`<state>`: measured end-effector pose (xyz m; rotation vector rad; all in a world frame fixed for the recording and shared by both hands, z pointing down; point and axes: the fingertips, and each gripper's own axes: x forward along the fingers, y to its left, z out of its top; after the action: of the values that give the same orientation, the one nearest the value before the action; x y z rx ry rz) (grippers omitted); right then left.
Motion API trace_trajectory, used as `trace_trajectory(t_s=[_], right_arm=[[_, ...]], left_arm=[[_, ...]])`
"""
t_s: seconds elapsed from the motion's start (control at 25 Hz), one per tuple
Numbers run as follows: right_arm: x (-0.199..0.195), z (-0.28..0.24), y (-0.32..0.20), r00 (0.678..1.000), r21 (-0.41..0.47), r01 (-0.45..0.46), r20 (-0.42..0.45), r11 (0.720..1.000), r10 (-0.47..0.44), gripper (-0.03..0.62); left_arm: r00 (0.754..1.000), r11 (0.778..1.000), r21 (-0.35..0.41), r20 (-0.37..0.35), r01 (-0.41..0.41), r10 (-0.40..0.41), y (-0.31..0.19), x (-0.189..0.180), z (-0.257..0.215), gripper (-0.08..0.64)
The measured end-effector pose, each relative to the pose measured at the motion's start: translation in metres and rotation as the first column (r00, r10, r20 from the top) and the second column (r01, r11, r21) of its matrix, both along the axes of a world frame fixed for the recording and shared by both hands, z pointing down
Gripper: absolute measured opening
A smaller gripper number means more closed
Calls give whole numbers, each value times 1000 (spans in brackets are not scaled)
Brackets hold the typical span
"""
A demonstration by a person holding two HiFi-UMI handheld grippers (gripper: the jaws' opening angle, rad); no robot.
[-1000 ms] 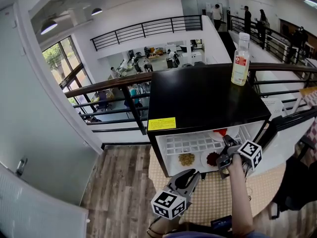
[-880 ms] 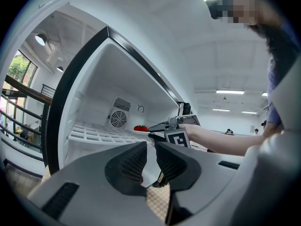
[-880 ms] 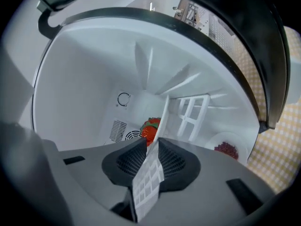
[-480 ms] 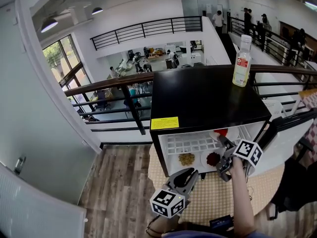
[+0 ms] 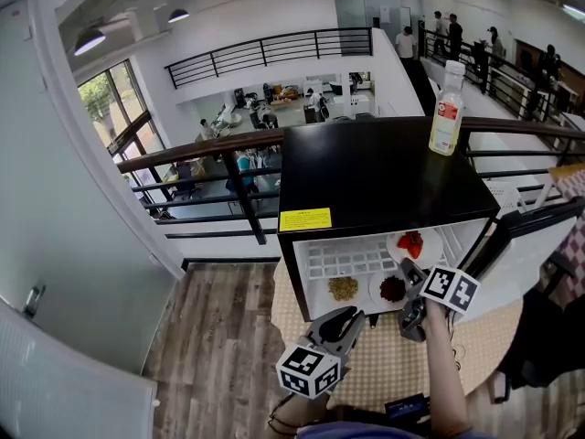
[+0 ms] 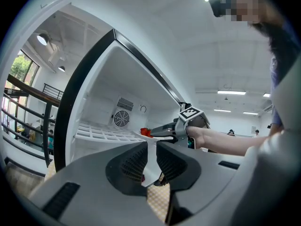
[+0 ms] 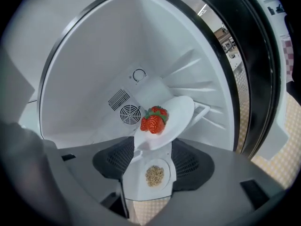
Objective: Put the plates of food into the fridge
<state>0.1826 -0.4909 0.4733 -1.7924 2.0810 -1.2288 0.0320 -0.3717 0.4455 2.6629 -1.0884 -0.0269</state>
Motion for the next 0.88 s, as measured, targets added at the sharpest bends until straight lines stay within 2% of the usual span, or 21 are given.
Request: trace_trajectory(t_s=[0.24,0.52,0.76,0.88], right_arm=[[-1,17,11,999,-30,3,32,1000,-2,239],[-3,16,26,996,-8,4,92,1000,-4,239],[-13,-3,48,995,77,38,91,996,-45,233],[-19,-15,61,993,128,48,105,991,-62,193]], left_arm=[[1000,1000,-10,-1,-6,6,3,1,3,61],[1000,1000,-6,4,-11,11,6,-1,3,61],[1000,1000,2,2,-4,4,11,-7,-2,61],[1000,1000,9,-6,-5,5,14,-10,-5,61]])
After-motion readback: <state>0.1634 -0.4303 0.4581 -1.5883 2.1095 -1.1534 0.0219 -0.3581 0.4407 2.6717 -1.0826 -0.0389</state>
